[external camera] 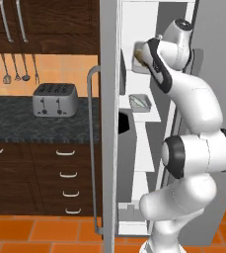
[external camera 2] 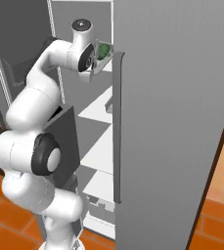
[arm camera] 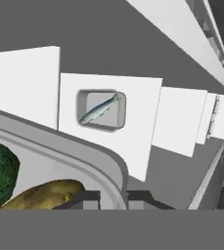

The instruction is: Take the meat container that has the fish and place it on the second highest rack of the freezer. Then take the vegetable container that has the broccoli and potato and place it on the highest rack of the freezer.

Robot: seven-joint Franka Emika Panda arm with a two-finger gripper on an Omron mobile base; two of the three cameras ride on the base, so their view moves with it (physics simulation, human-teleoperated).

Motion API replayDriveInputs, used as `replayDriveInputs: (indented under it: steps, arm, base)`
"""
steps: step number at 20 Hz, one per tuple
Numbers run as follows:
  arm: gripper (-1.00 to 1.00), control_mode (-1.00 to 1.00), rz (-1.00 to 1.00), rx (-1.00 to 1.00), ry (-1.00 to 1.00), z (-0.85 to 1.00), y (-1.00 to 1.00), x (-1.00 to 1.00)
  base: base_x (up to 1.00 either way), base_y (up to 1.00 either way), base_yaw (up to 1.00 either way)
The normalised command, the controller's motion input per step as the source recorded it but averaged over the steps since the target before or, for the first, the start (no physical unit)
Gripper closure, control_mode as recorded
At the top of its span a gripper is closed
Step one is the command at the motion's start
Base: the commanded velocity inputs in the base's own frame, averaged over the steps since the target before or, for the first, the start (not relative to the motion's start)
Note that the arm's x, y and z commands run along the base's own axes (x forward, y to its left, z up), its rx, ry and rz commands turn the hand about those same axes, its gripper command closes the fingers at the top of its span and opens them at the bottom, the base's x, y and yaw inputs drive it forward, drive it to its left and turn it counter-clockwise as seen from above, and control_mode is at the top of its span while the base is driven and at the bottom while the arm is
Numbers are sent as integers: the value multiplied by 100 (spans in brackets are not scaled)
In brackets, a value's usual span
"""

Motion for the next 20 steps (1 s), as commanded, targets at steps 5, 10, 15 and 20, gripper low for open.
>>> replayDriveInputs:
  steps: [5, 10, 15, 20]
  arm:
    - [100, -100, -2, 2, 3, 2, -19, 100]
    - [100, -100, -1, 3, 7, 2, -17, 100]
    - [100, -100, -1, 0, 0, -2, -15, 100]
    - [-100, -100, -1, 0, -10, -42, 0, 88]
  base:
    - [0, 0, 0]
    - [0, 0, 0]
    - [0, 0, 0]
    - [0, 0, 0]
